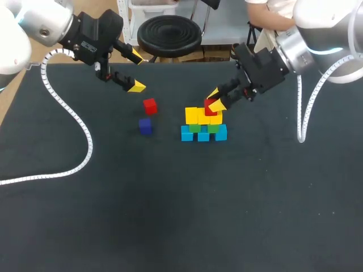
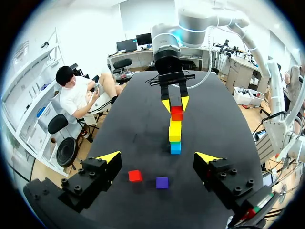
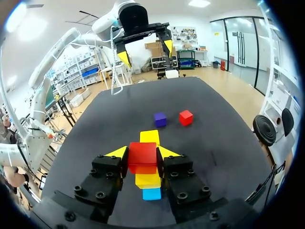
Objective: Place the blue cubes, place green cubes on the blue cubes, place the yellow cubes on the green cubes, then place the red cubes on the yellow cubes, and place purple cube on the red cubes.
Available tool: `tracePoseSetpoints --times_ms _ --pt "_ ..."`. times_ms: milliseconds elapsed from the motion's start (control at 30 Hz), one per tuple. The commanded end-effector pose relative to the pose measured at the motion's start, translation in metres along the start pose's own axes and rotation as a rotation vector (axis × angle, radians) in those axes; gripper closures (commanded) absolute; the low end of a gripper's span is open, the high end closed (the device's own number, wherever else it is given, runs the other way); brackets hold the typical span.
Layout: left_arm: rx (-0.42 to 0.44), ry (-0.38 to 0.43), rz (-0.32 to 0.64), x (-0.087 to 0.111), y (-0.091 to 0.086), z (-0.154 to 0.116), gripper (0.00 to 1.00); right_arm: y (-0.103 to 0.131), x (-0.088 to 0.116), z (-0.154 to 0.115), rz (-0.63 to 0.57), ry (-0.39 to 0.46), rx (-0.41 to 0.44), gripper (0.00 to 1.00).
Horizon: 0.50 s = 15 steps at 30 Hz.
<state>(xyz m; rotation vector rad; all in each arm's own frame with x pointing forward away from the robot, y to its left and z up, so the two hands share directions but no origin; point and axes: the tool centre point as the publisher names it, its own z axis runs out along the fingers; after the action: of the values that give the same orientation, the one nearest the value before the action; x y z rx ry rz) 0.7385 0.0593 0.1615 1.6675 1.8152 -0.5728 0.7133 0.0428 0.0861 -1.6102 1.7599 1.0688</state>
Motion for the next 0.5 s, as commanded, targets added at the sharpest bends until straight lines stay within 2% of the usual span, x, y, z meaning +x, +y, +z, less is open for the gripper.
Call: tracePoseSetpoints --times_ms 33,267,333,400,433,500 --pt "-0.001 -0.001 0.001 0.0006 -0.0001 -0.0003 0.0 0.0005 0.0005 -0.0008 0.0 -0.002 0.003 0.63" --pt "-0.001 -0.001 0.001 0.0006 -0.0001 -0.0003 0.0 0.0015 -0.0012 -0.0023 -0.001 -0.005 0.007 0.55" --pt "-0.001 -0.001 0.001 0.0006 -0.0001 -0.0003 0.0 0.002 -0.0022 -0.0024 -0.004 -0.005 0.008 0.5" --pt "-0.001 -0.001 0.001 0.0006 -0.0001 -0.0003 0.0 0.0024 -0.0031 -0.0033 -0.006 -0.007 0.009 0.25" --pt "-0.001 -0.001 0.001 0.0006 -0.0001 -0.0003 0.0 0.0026 -0.0036 -0.0039 -0.007 -0.007 0.01 0.03" --pt "-0.001 -0.001 0.001 0.0006 -0.0001 -0.0003 0.0 0.0033 -0.0042 -0.006 -0.01 -0.009 0.014 0.0"
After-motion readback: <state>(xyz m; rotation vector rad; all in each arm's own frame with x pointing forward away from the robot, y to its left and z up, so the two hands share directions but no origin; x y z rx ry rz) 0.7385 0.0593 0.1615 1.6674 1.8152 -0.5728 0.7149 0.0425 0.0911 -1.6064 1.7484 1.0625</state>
